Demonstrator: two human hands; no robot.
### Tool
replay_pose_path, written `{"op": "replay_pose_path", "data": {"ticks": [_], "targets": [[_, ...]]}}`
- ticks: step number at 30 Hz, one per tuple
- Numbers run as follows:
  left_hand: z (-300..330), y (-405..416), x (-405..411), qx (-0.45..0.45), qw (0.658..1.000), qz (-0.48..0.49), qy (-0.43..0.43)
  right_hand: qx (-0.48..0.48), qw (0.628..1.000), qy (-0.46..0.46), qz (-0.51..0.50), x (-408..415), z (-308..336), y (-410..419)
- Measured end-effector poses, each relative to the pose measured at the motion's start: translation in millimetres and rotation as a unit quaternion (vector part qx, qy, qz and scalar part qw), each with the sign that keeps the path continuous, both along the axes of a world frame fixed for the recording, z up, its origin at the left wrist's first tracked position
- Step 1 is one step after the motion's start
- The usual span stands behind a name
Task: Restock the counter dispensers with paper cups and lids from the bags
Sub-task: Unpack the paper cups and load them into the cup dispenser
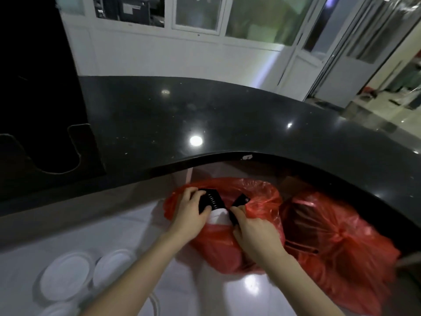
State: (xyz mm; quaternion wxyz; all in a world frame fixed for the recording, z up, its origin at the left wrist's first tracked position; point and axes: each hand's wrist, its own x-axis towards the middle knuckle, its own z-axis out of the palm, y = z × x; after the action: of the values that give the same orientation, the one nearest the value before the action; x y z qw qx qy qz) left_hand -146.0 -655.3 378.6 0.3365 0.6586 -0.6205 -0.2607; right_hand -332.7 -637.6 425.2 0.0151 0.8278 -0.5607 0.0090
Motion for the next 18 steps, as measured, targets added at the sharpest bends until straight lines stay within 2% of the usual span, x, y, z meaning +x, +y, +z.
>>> {"op": "replay_pose_path", "data": {"ticks": [3,7,12,16,18], "targets": [[-2.5,-22.7,1.4,0.048,0.999,-0.002,-0.009,-0.040,0.998,0.017,0.039,7.8,-0.3,-11.0],[-3.1,-36.0,1.0,0.106,0.993,-0.031,0.046,-0.100,0.995,0.010,0.025,22.2,-6.6,-20.3],[-0.1,-24.3,18.8,0.146,0.988,-0.009,0.037,-0.062,0.997,-0.033,-0.027,27.8,-15.7,-16.0],[3.9,-5.4,30.1,0.143,0.986,-0.027,0.080,-0.055,0.986,-0.144,-0.068,31.3,-15.6,-11.6],[3.4,2.4,32.8,0.133,0.985,-0.015,0.107,-0.055,0.986,-0.139,-0.079,36.3,-10.0,-3.8]]}}
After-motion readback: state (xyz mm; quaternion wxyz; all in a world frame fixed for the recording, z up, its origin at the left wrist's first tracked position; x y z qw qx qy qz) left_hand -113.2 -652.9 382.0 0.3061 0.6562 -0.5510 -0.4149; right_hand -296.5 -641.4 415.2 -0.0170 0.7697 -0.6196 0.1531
